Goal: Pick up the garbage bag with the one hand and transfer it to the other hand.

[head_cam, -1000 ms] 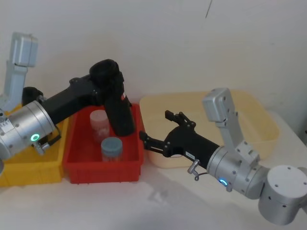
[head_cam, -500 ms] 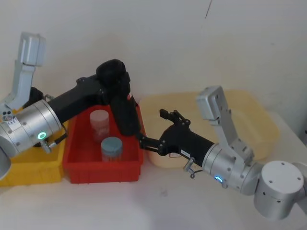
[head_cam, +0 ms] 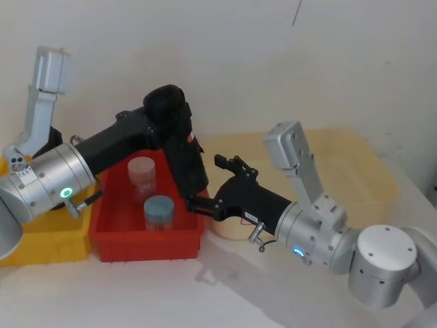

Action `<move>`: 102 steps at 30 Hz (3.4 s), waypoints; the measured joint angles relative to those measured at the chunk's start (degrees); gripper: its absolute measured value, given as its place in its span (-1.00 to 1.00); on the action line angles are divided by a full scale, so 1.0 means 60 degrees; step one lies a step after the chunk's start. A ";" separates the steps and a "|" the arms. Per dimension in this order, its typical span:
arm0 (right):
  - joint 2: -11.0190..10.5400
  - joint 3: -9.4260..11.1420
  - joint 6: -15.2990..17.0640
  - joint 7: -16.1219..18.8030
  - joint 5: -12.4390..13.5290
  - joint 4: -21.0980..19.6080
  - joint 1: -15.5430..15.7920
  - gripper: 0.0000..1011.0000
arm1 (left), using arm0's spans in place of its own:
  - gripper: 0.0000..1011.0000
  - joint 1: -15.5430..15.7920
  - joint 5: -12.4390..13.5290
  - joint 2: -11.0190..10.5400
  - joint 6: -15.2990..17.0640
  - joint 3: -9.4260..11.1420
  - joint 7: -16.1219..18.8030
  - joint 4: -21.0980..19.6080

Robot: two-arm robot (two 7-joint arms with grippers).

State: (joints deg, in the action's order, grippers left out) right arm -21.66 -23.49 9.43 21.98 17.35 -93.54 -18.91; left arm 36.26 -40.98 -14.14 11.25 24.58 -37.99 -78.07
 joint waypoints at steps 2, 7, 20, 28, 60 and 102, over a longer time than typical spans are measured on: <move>0.0056 -0.0040 -0.0009 0.0003 -0.0022 0.0091 -0.0066 0.99 | -0.30 0.0011 -0.0041 0.0011 0.0018 0.0023 -0.0009 0.0013; 0.0176 -0.0091 -0.0019 -0.0021 -0.0084 0.0294 -0.0214 0.99 | -0.30 0.0024 -0.0119 0.0020 0.0071 0.0073 -0.0028 0.0020; 0.0537 -0.0189 -0.0001 -0.0129 -0.0292 0.0787 -0.0584 0.99 | -0.30 0.0017 -0.0248 -0.0015 0.0235 0.0248 -0.0022 -0.0019; 0.0668 -0.0212 0.0030 -0.0154 -0.0353 0.0942 -0.0705 0.86 | -0.30 0.0017 -0.0263 -0.0055 0.0284 0.0346 -0.0002 -0.0032; 0.0845 -0.0181 0.0068 -0.0237 -0.0421 0.1062 -0.0790 0.11 | 0.09 0.0019 -0.0279 -0.0092 0.0329 0.0442 0.0024 -0.0048; 0.1656 0.0709 0.0140 -0.1713 -0.1075 0.2863 -0.1800 0.11 | 0.98 -0.1470 -0.0507 -0.0612 0.0113 -0.0806 0.2847 -0.1592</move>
State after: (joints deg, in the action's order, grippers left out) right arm -11.72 -19.23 10.27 11.70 10.90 -76.36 -29.71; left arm 27.44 -44.02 -17.81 11.93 19.75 -20.91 -87.62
